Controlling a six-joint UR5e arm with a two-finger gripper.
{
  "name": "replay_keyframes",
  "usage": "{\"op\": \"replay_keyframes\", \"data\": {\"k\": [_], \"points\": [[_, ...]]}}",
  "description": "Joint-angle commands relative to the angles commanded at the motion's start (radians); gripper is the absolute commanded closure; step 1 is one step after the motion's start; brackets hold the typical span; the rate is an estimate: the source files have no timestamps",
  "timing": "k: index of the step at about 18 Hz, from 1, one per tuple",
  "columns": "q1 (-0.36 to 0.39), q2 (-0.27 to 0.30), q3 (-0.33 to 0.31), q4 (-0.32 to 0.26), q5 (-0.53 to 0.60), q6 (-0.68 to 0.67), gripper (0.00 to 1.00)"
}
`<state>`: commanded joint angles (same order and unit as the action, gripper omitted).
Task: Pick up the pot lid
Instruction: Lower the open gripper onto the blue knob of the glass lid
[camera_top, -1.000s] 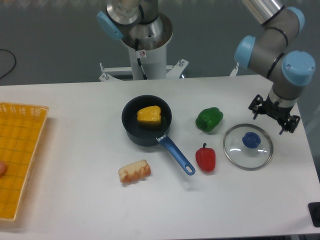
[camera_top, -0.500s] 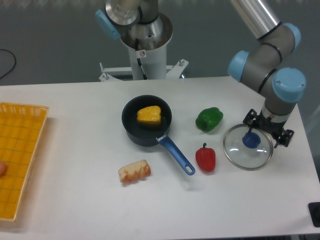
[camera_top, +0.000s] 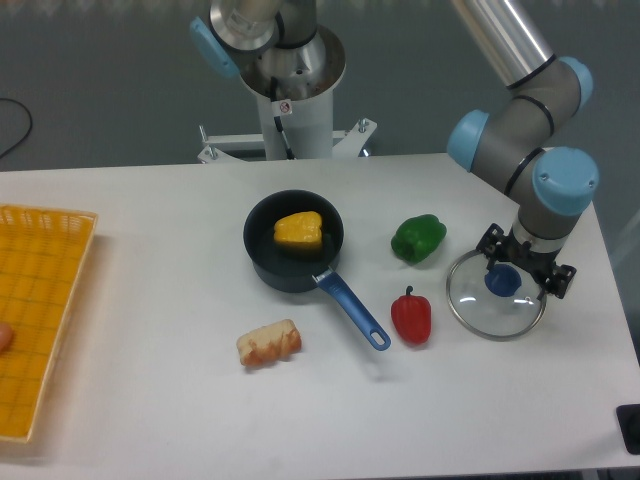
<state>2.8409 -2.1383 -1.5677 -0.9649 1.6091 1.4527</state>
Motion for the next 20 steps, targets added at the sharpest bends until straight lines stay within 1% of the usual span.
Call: {"op": "replay_keyframes", "data": {"k": [11,13,14,15,18,19,20], "points": [[-0.012,-0.008,-0.005,0.000,0.000,-0.014,0.00],[-0.012,-0.009,-0.005,0.000,0.003,-0.014,0.10],[-0.012,-0.009,-0.005,0.000,0.008,-0.012,0.17],[-0.012,-0.009,-0.002,-0.002,0.018,-0.011,0.27],[-0.012,-0.009,-0.002,-0.005,0.028,-0.002,0.35],[-0.012,-0.009,-0.002,-0.006,0.029,-0.005,0.44],[-0.012,-0.009,-0.002,-0.006,0.031,-0.003,0.49]]}}
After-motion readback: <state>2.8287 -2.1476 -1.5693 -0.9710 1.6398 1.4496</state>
